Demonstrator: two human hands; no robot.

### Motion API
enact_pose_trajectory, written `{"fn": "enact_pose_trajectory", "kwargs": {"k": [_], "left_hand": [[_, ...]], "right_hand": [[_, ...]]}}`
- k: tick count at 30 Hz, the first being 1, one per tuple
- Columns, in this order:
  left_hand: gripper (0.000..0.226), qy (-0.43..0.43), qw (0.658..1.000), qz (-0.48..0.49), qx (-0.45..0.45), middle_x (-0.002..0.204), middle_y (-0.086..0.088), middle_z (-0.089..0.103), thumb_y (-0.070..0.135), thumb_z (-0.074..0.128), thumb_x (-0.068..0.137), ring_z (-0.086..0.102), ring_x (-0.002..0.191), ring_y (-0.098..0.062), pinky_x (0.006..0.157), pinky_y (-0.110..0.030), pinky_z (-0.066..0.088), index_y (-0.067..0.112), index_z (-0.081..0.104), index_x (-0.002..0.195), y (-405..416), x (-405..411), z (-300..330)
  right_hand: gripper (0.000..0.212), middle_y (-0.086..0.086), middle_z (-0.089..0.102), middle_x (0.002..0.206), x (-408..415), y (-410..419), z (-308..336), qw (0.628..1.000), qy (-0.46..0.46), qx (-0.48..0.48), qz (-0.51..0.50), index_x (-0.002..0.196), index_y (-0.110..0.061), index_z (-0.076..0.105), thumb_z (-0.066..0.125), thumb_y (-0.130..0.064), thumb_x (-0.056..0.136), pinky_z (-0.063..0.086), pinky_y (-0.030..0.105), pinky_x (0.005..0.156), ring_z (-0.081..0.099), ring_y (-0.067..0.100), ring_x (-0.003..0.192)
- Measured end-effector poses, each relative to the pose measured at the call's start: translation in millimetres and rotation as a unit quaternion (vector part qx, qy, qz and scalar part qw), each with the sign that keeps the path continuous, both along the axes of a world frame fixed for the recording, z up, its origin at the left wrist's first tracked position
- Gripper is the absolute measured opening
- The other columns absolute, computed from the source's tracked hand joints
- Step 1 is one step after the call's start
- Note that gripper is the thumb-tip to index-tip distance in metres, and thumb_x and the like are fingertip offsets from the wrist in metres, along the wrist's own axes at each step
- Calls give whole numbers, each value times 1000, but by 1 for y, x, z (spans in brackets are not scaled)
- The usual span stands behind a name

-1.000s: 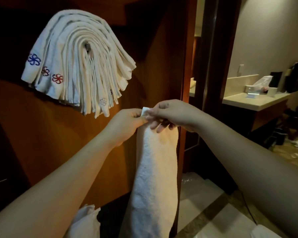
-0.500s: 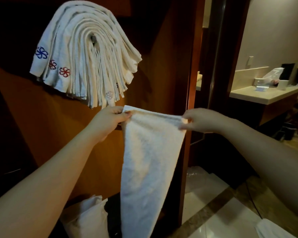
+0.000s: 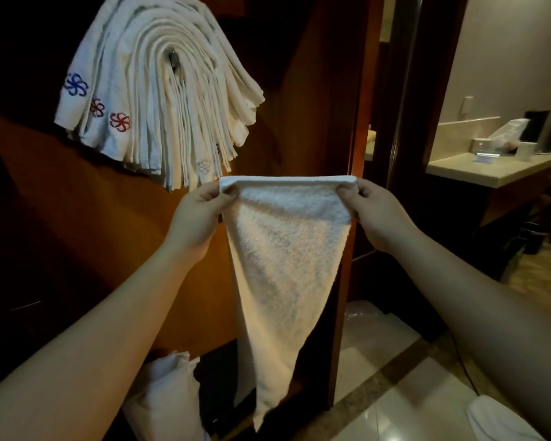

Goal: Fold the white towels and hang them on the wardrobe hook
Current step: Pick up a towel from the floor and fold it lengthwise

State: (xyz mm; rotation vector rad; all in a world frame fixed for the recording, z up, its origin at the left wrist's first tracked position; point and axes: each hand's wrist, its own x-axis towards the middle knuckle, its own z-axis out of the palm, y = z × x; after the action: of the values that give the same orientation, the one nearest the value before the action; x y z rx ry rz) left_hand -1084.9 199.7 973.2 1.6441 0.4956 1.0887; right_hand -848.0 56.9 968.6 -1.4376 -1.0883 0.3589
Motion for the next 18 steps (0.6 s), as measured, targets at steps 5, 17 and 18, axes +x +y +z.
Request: {"fn": "enact_pose_trajectory", "kwargs": {"k": [5, 17, 18], "left_hand": [[20, -65, 997, 14, 23, 83, 8, 70, 20, 52, 102, 67, 77, -13, 64, -27, 53, 23, 71, 104, -15, 5, -3], [22, -118, 986, -52, -103, 93, -1, 75, 15, 50, 101, 71, 90, -18, 73, -30, 56, 16, 70, 107, -28, 12, -18], [22, -111, 986, -61, -106, 91, -1, 75, 14, 49, 101, 71, 88, -17, 72, -29, 56, 15, 70, 107, -29, 12, -21]], "right_hand": [[18, 4, 68, 98, -10, 2, -2, 989, -86, 60, -107, 103, -28, 62, 46, -38, 105, 50, 18, 75, 64, 7, 80], [87, 18, 69, 125, 8, -18, -14, 908, 292, -79, 290, 121, -9, 69, 102, -34, 44, 60, 43, 86, 68, 32, 113], [92, 19, 66, 129, 9, -19, -19, 905, 294, -87, 294, 125, -8, 66, 102, -33, 44, 59, 44, 90, 66, 33, 117]]}}
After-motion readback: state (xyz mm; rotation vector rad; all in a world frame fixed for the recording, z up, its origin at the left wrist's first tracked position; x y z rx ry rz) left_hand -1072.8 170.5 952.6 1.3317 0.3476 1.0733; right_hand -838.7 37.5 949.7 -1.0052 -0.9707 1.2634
